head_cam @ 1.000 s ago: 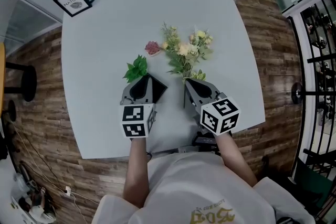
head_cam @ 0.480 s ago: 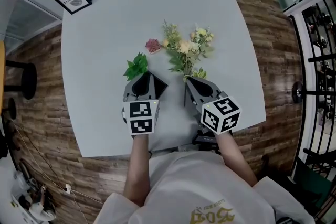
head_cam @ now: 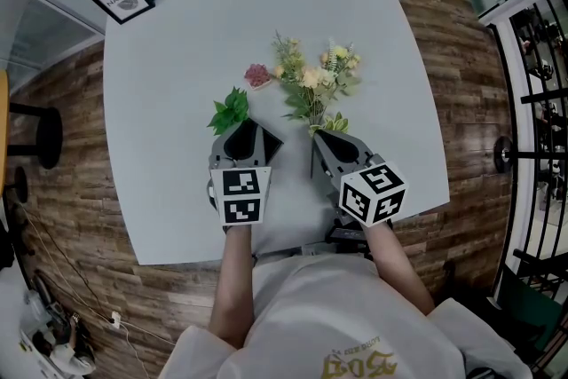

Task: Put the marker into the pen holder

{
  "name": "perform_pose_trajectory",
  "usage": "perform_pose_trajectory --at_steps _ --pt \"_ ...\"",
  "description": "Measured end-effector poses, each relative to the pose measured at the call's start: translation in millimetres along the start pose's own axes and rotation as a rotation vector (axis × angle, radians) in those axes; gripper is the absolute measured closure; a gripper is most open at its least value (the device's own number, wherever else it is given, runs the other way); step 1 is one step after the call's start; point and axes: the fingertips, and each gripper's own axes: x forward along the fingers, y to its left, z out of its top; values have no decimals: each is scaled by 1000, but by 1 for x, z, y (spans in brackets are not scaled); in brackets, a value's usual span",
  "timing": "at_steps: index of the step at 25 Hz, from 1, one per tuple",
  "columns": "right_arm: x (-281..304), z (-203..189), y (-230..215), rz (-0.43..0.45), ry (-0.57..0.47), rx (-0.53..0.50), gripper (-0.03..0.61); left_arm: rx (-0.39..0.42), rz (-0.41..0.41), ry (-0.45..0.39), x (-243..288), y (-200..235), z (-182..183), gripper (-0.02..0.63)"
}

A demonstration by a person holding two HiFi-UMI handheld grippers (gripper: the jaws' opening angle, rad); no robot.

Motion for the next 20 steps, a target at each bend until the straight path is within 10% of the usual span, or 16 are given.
perform_pose_trajectory --at_steps 20 --pt "-48 27 26 -17 -112 -84 561 -74 22 -210 -69 11 32 488"
